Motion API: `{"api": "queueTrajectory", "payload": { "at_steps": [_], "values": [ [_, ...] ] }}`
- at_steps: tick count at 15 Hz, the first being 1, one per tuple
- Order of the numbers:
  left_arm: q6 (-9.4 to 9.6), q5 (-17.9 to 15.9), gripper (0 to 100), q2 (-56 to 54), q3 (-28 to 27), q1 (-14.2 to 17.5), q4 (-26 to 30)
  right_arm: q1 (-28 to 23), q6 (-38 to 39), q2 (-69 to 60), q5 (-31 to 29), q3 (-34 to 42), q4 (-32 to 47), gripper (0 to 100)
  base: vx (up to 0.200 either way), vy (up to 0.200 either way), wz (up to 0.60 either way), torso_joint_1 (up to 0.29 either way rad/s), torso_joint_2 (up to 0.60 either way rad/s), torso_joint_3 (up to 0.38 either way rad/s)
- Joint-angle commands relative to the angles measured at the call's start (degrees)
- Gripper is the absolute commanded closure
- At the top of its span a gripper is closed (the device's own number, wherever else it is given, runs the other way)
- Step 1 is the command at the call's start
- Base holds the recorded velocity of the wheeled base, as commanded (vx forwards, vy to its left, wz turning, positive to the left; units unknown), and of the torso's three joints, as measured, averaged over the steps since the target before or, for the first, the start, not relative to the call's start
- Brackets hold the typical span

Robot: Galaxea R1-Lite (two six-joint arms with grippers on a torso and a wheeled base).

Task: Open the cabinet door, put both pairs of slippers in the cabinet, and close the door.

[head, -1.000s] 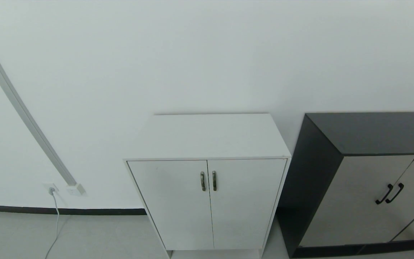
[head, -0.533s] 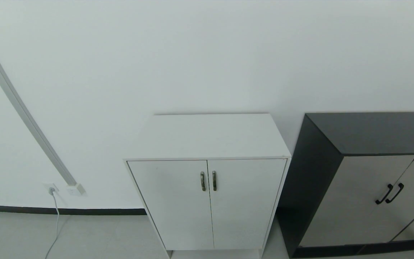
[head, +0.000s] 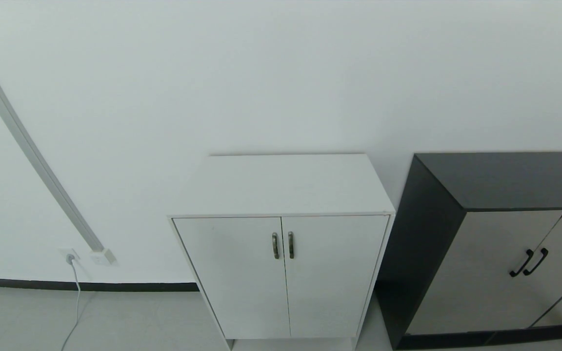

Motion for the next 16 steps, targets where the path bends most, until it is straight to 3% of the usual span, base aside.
{"api": "queueTrajectory", "payload": {
  "at_steps": [1, 4, 8, 16],
  "values": [
    [-0.01, 0.0, 100, 0.1, 0.0, 0.0, 0.0, -1.7, -1.0, 1.9, -0.8, 0.4, -0.1, 100, 0.000, 0.000, 0.00, 0.000, 0.00, 0.000],
    [-0.01, 0.0, 100, 0.1, 0.0, 0.0, 0.0, -7.6, -4.2, 5.9, -2.4, 1.6, -1.3, 100, 0.000, 0.000, 0.00, 0.000, 0.00, 0.000],
    [-0.01, 0.0, 100, 0.1, -0.1, 0.0, 0.0, -16.2, -4.0, -0.9, -2.4, 1.6, -1.3, 100, 0.000, 0.000, 0.00, 0.000, 0.00, 0.000],
    [-0.01, 0.0, 100, 0.1, 0.0, 0.0, 0.0, -16.7, -2.4, -3.5, -2.5, 1.6, -1.2, 100, 0.000, 0.000, 0.00, 0.000, 0.00, 0.000]
  ]
}}
